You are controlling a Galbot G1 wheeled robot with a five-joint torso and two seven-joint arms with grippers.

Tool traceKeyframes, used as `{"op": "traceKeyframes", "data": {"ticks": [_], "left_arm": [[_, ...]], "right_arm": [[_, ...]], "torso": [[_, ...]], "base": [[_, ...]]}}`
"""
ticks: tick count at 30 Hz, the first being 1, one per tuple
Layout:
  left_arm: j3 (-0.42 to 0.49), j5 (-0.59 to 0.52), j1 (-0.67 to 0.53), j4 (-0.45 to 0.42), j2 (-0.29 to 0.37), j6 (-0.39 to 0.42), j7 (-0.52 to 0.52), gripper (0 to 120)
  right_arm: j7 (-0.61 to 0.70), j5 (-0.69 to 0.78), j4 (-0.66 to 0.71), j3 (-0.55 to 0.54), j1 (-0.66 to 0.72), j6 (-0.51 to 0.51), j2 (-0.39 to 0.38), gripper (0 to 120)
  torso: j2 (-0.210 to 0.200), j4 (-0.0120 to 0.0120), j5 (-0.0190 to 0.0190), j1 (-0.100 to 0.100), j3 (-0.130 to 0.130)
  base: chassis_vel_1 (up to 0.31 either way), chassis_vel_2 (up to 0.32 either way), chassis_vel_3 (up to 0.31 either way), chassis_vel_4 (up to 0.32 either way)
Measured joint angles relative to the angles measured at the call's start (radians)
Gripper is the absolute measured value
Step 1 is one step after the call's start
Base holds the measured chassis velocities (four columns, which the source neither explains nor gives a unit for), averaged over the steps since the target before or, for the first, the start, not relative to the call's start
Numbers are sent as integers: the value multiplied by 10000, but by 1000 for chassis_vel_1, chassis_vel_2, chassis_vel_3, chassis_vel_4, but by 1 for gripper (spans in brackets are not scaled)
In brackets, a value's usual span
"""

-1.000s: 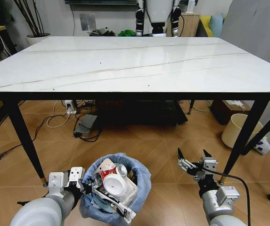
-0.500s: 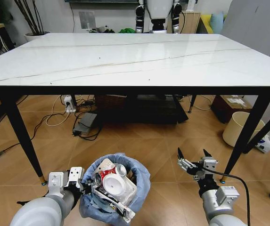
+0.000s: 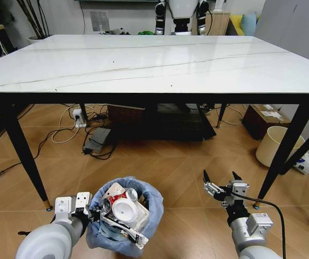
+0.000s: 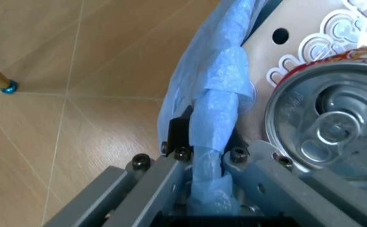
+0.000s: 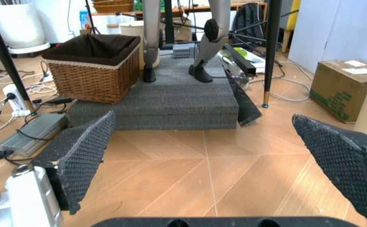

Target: Pick up the trash bin and place the trash from the table into it.

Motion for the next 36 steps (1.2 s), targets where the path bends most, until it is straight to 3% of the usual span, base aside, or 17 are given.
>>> {"op": "traceKeyframes", "data": {"ticks": [5,11,22,36], "left_arm": [[-146,533,-171,1283,-200,0,1171,0],[-116,902,-376,2211,-455,1,1772,0],[1,2153,-481,3026,-773,0,3292,0],[57,2885,-549,3642,-1039,-216,4176,0]], "right_arm": [[4,26,-65,64,23,0,-30,100],[11,57,-117,137,27,1,-39,100],[14,45,-174,147,-13,17,14,100],[14,16,-100,215,-112,39,48,100]], "torso": [[26,0,-1,7,17],[50,1,1,13,35],[79,0,0,20,56],[96,0,0,24,70]], "base": [[0,0,0,0],[0,0,0,0],[0,0,0,0],[0,0,0,0]]}}
